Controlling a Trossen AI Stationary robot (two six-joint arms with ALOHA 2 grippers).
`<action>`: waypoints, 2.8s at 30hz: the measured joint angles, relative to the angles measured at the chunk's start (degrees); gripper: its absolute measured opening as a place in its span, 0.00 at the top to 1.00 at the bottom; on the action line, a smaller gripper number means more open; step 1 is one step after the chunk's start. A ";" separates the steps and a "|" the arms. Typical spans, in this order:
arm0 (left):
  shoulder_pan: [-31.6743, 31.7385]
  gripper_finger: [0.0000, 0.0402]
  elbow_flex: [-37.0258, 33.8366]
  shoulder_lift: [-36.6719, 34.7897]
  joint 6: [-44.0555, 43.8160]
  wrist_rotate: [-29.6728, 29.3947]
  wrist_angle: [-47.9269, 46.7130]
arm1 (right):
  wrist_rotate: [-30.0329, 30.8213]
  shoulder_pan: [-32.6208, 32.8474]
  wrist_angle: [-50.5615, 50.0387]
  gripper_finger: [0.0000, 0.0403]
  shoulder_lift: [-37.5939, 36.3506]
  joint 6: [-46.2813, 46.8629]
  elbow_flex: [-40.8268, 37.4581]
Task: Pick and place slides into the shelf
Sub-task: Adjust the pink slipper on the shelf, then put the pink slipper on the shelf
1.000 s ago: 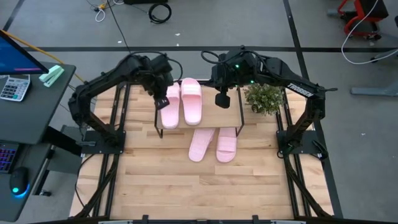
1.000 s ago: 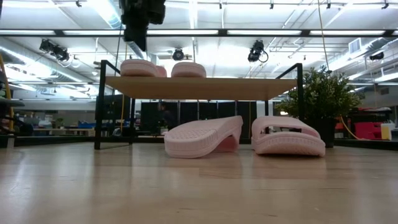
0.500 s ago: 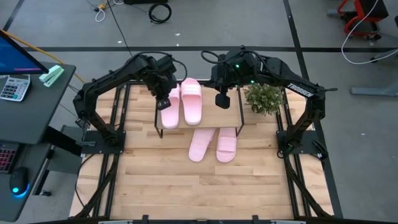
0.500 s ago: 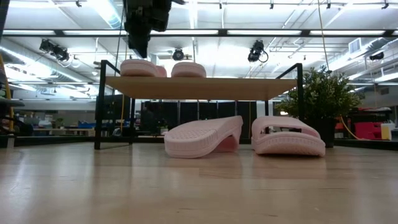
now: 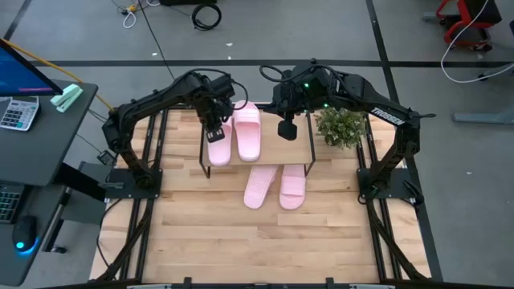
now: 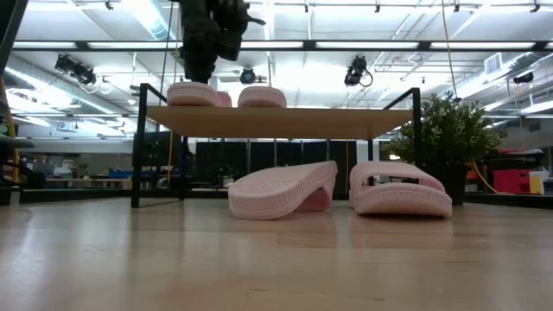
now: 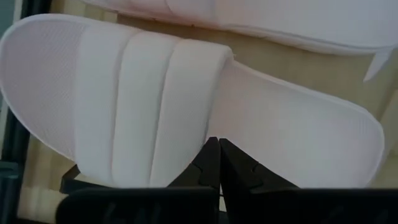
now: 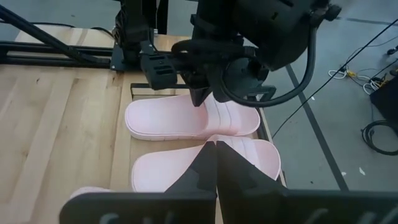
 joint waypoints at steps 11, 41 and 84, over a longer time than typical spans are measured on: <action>-0.02 0.99 0.00 0.00 0.00 -2.87 0.94 | 0.00 0.00 0.00 1.00 0.04 0.00 -0.02; -0.20 0.85 0.02 -0.79 -3.07 -4.75 1.29 | -2.29 -0.55 -1.13 0.99 0.04 0.42 -0.02; -38.66 0.82 -0.37 -4.86 -46.69 -19.68 26.40 | -2.76 15.41 7.10 0.97 -44.75 35.46 -55.88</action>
